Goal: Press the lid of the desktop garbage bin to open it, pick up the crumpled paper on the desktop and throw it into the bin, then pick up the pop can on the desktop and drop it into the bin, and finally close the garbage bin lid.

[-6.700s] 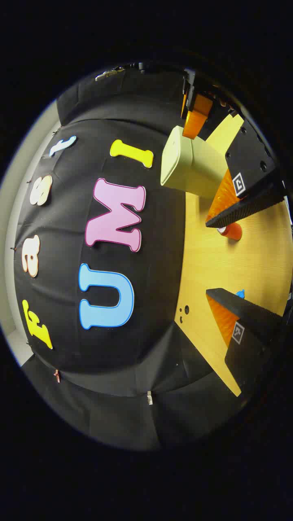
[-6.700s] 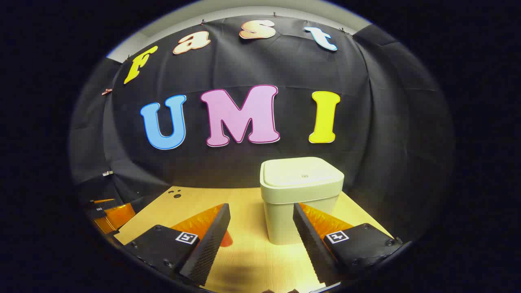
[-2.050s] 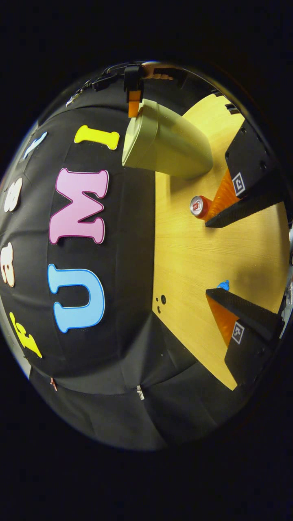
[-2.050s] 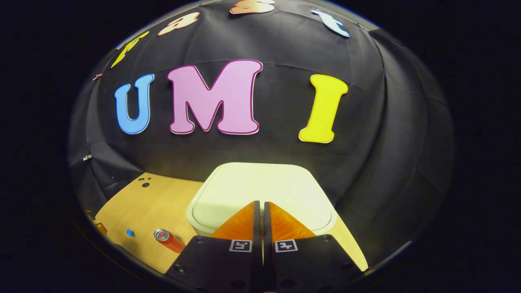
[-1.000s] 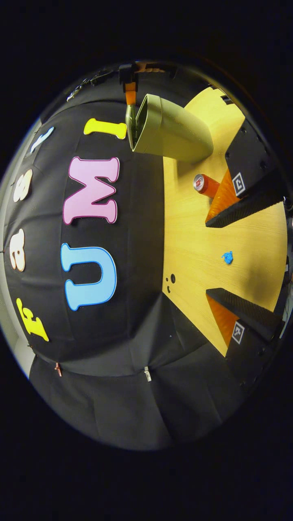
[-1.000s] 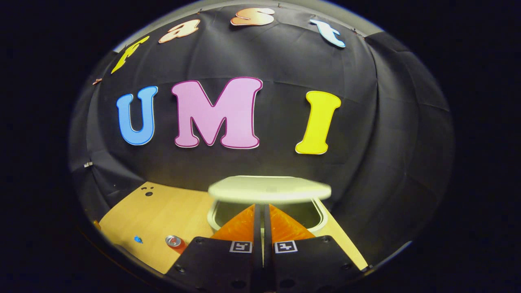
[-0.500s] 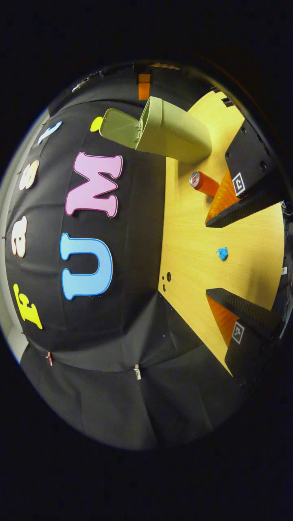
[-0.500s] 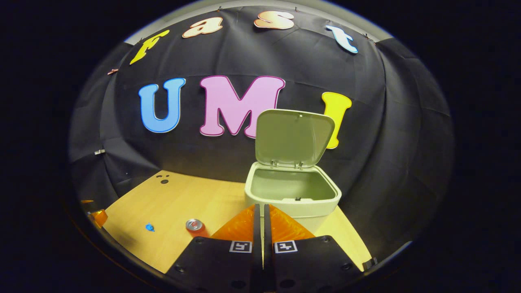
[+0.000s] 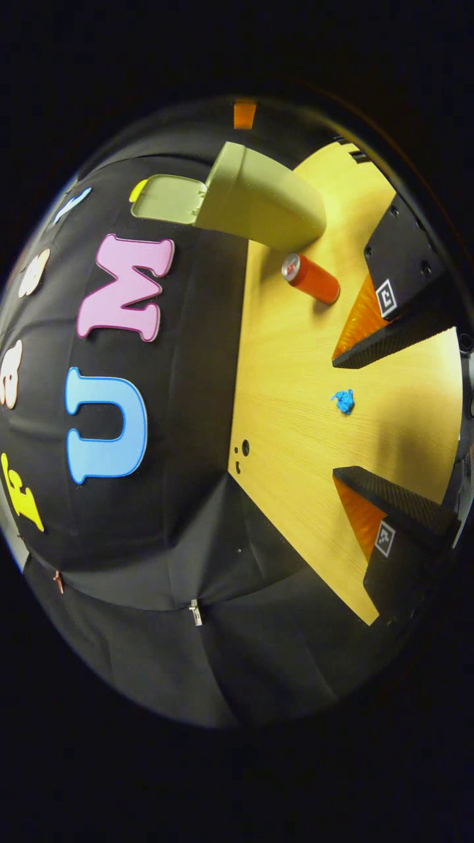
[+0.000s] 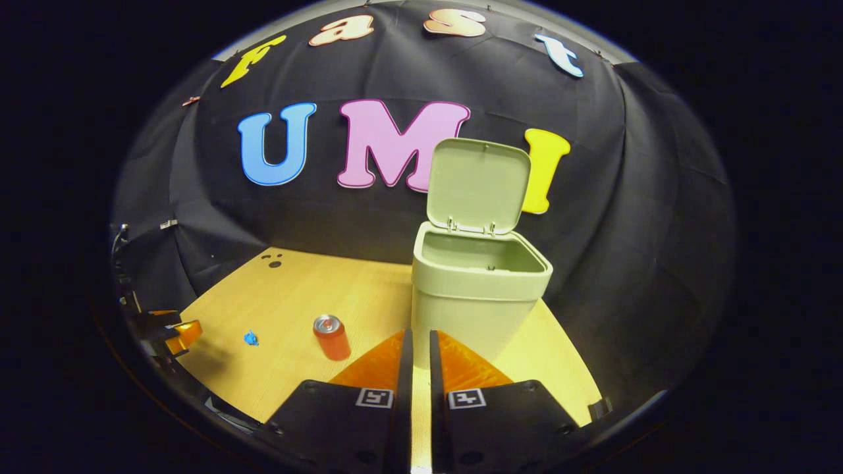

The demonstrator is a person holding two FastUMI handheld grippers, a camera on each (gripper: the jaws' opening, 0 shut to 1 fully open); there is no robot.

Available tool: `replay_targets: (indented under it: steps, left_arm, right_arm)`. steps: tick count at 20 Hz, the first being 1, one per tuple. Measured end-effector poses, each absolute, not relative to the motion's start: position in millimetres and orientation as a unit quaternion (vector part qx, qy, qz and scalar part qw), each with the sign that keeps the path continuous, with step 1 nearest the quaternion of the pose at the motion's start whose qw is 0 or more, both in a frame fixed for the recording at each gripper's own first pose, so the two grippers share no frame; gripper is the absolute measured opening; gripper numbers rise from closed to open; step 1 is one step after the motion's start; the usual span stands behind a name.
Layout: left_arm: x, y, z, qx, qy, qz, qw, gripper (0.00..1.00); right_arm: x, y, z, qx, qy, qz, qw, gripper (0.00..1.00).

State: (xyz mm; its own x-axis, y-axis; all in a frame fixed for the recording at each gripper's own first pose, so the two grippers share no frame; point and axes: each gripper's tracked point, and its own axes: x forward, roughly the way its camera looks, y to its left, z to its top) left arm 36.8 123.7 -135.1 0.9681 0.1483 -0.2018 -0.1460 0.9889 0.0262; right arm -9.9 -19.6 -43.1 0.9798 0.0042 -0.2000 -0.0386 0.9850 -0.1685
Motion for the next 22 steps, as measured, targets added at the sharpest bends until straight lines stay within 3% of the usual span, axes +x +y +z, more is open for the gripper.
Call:
replay_targets:
  steps: [1,2,3,6,10,22]
  left_arm:
    - [45,125,-143,0.006,0.110,0.070,0.991,0.96]
    - [54,125,-150,0.005,0.118,0.068,0.991,0.96]
    - [64,125,-157,0.004,0.126,0.065,0.990,0.96]
    - [90,126,-180,-0.014,0.156,0.056,0.986,0.96]
    - [125,127,-198,-0.017,0.183,0.055,0.981,0.96]
    - [182,129,-246,0.015,0.244,0.077,0.967,0.96]
  right_arm:
    - [-15,-23,-50,-0.088,0.107,0.007,0.990,0.20]
    - [-16,-24,-57,-0.089,0.117,0.009,0.989,0.42]
    - [-19,-25,-66,-0.091,0.130,0.012,0.987,0.49]
    - [-32,-28,-84,-0.086,0.157,0.012,0.984,0.51]
    - [-43,-35,-104,-0.071,0.186,-0.001,0.980,0.96]
    - [-40,-57,-137,-0.032,0.233,-0.014,0.972,0.98]
